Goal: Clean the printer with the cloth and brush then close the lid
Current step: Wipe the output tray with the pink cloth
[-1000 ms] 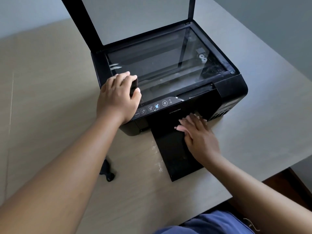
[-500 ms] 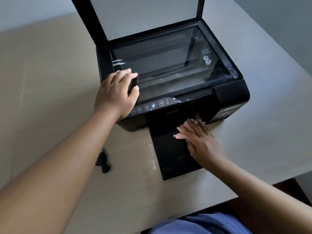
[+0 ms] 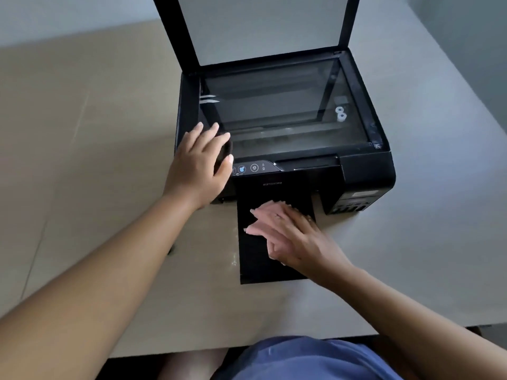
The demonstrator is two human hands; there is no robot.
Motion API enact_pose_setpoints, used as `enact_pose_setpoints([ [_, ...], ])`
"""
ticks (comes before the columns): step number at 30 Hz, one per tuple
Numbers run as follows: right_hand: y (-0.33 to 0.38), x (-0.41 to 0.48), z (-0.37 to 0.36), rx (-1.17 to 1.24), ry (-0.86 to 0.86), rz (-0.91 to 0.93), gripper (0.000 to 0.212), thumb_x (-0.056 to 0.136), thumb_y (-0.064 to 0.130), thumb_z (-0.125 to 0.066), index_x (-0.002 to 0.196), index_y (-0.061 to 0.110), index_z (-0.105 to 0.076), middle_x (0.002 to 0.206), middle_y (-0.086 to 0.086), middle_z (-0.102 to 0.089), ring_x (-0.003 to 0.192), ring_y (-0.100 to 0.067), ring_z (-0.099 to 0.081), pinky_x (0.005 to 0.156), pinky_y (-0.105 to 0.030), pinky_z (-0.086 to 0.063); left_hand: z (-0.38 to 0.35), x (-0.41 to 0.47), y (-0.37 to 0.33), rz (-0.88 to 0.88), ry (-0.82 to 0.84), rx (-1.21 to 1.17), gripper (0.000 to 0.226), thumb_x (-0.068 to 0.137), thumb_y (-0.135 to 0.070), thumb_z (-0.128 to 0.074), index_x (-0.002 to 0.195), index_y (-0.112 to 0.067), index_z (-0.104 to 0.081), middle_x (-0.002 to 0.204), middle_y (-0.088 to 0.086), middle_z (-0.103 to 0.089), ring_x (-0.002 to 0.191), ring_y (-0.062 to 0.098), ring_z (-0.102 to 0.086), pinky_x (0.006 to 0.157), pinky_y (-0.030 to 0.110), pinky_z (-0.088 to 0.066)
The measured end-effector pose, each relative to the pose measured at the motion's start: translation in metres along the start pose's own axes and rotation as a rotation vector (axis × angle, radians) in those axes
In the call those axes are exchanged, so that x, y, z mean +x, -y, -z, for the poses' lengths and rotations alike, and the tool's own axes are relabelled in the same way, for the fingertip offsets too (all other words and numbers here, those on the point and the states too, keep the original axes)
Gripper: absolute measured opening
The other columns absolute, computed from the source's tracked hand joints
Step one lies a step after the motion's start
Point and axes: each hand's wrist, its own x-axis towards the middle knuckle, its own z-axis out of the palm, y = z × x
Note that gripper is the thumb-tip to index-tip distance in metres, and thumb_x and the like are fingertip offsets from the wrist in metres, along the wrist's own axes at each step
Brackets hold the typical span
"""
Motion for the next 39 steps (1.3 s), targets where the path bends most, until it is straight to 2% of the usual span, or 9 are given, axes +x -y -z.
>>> enact_pose_setpoints([
  [7,-0.019,-0.022,-0.003,-0.05,-0.064,-0.302,0.061,0.084,0.064,-0.046,0.126,0.02,-0.057,0.119,0.0,-0.059,0.105,-0.026,-0.05,0.091,-0.04,-0.044,-0.038,-0.095,-0.035,-0.242,-0.122,0.147,0.04,0.085,-0.032,-0.06,0.121,-0.016,-0.059,0.14,0.005,-0.046,0.127,0.031,-0.039,0.104,0.043,-0.031],
  [12,-0.022,-0.026,-0.001,0.002,-0.137,-0.297,0.027,0.084,0.034,-0.058,0.107,0.022,-0.066,0.102,0.0,-0.061,0.09,-0.03,-0.052,0.079,-0.041,-0.043,-0.062,-0.103,-0.044,-0.264,0.009,0.237,0.039,0.083,-0.027,-0.055,0.121,-0.02,-0.061,0.127,0.002,-0.058,0.116,0.03,-0.046,0.098,0.042,-0.033],
  [16,-0.021,-0.021,0.012,0.188,-0.048,-0.306,0.022,0.087,0.015,-0.061,0.106,0.024,-0.064,0.113,0.006,-0.057,0.098,-0.023,-0.047,0.084,-0.034,-0.04,-0.063,-0.089,-0.056,-0.122,0.167,0.135,0.038,0.073,-0.028,-0.05,0.107,-0.02,-0.066,0.114,-0.003,-0.062,0.108,0.026,-0.045,0.09,0.045,-0.041],
  [20,-0.017,-0.011,0.035,0.42,0.009,-0.398,0.023,0.084,0.013,-0.059,0.096,0.031,-0.053,0.094,0.009,-0.058,0.086,-0.019,-0.052,0.071,-0.031,-0.046,-0.051,-0.088,-0.055,-0.051,0.148,-0.022,0.027,0.073,-0.024,-0.051,0.095,-0.023,-0.067,0.109,-0.01,-0.064,0.106,0.021,-0.046,0.089,0.042,-0.037],
  [24,0.0,0.003,0.06,0.646,0.055,-0.497,0.044,0.082,0.013,-0.065,0.116,0.034,-0.05,0.095,0.006,-0.063,0.083,-0.01,-0.061,0.066,-0.016,-0.048,-0.031,-0.098,-0.047,0.202,0.124,-0.326,0.015,0.079,-0.025,-0.06,0.091,-0.031,-0.066,0.11,-0.013,-0.063,0.104,0.012,-0.05,0.092,0.036,-0.042],
  [28,0.016,0.025,0.073,0.697,0.098,-0.432,0.016,0.083,0.014,-0.07,0.095,0.024,-0.066,0.084,0.009,-0.068,0.067,0.004,-0.061,0.056,-0.008,-0.045,-0.006,-0.112,-0.038,0.499,0.175,-0.734,0.013,0.086,-0.027,-0.066,0.096,-0.035,-0.063,0.105,-0.012,-0.068,0.107,0.002,-0.06,0.095,0.028,-0.045],
  [31,0.039,0.045,0.068,0.824,0.15,-0.419,0.008,0.084,0.021,-0.071,0.087,0.025,-0.065,0.081,0.003,-0.069,0.067,-0.002,-0.059,0.059,-0.014,-0.047,0.01,-0.128,-0.032,0.636,0.045,-0.901,0.014,0.089,-0.021,-0.065,0.101,-0.029,-0.065,0.101,-0.009,-0.072,0.101,0.006,-0.064,0.093,0.028,-0.049],
  [35,0.07,0.07,0.047,0.949,0.244,-0.405,0.016,0.084,0.019,-0.065,0.095,0.031,-0.063,0.095,-0.008,-0.072,0.089,-0.027,-0.068,0.078,-0.045,-0.056,0.023,-0.15,-0.016,0.752,-0.139,-0.867,0.006,0.092,-0.022,-0.061,0.096,-0.026,-0.063,0.086,-0.018,-0.071,0.082,-0.004,-0.064,0.073,0.016,-0.047],
  [39,0.11,0.1,0.011,0.996,0.349,-0.387,0.034,0.084,0.003,-0.055,0.107,0.027,-0.06,0.102,-0.007,-0.072,0.09,-0.022,-0.07,0.07,-0.039,-0.06,0.032,-0.184,0.012,0.907,-0.28,-0.724,0.017,0.093,-0.029,-0.057,0.082,-0.017,-0.054,0.064,-0.016,-0.055,0.056,-0.005,-0.047,0.052,0.011,-0.035],
])
